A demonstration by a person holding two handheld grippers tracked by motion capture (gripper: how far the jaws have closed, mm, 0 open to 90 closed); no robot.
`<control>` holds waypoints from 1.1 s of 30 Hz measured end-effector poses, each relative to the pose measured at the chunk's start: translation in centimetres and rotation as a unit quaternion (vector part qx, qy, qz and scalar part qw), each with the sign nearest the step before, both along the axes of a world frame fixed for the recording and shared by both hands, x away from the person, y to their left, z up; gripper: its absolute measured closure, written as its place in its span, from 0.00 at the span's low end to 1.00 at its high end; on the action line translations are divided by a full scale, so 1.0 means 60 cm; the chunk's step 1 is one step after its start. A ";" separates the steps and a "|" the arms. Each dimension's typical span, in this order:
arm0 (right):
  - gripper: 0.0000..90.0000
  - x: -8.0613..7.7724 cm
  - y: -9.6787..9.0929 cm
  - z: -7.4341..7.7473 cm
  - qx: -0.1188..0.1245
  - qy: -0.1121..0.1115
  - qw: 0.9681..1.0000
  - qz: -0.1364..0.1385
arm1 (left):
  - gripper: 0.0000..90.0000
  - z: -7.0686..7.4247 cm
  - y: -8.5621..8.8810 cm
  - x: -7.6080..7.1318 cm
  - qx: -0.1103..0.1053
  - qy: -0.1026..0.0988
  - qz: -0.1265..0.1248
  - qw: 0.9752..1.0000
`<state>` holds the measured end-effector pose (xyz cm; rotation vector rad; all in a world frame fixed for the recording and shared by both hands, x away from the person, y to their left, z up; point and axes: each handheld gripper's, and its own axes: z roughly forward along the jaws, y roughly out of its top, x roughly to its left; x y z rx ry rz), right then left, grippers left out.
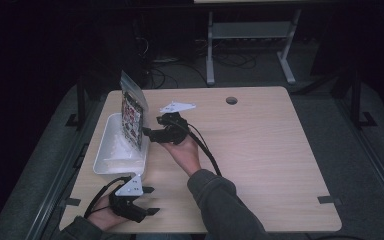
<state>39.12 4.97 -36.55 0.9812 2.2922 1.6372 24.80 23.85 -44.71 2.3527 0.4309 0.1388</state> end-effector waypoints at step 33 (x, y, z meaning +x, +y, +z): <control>0.29 -0.029 -0.147 -0.021 0.006 0.038 0.999 0.012 | 0.31 -0.004 -0.003 0.003 0.002 0.004 0.008 1.000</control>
